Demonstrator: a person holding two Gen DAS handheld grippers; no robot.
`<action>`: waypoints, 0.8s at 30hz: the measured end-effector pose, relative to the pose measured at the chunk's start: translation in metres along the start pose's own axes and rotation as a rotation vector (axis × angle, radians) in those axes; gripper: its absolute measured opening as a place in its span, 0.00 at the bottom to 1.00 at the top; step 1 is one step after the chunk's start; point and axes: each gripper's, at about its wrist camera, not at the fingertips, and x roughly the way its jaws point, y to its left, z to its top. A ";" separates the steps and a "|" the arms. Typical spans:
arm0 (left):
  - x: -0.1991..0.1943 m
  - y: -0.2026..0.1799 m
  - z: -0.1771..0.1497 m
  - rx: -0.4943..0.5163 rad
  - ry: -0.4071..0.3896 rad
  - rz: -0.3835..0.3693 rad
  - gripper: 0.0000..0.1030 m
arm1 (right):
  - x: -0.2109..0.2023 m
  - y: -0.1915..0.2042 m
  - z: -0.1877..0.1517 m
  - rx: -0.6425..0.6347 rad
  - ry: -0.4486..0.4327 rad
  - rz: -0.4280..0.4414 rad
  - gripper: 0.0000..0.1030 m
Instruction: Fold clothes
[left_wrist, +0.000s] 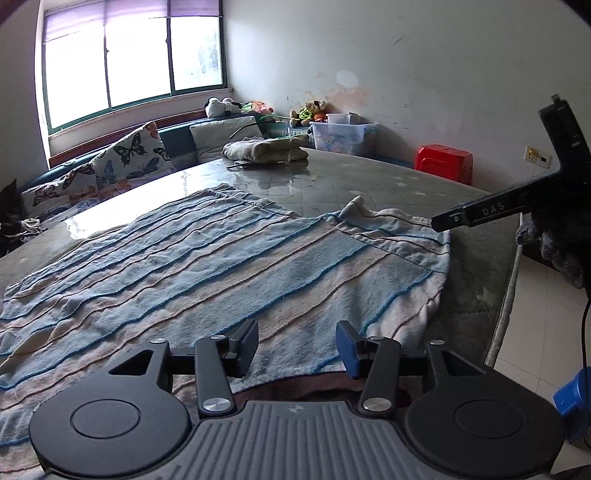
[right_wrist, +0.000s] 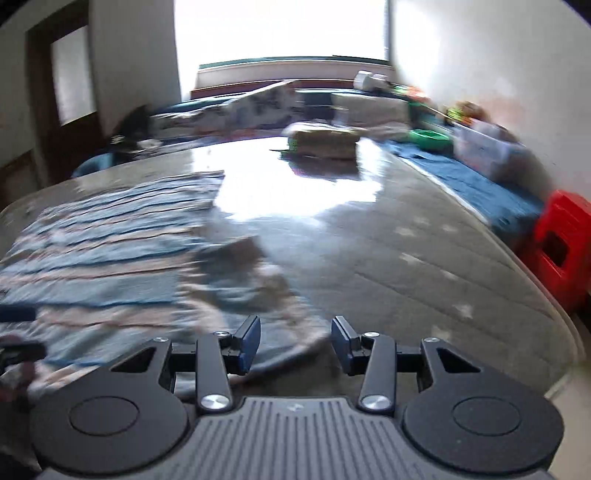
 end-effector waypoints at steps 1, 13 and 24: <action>0.000 0.000 0.000 -0.004 -0.001 0.002 0.52 | 0.003 -0.003 -0.001 0.017 0.004 -0.004 0.42; 0.001 0.001 0.000 -0.012 0.002 0.012 0.63 | -0.006 -0.003 0.001 0.049 -0.057 0.032 0.10; -0.002 0.006 -0.001 -0.039 -0.004 0.026 0.69 | -0.039 0.064 0.023 -0.104 -0.123 0.319 0.08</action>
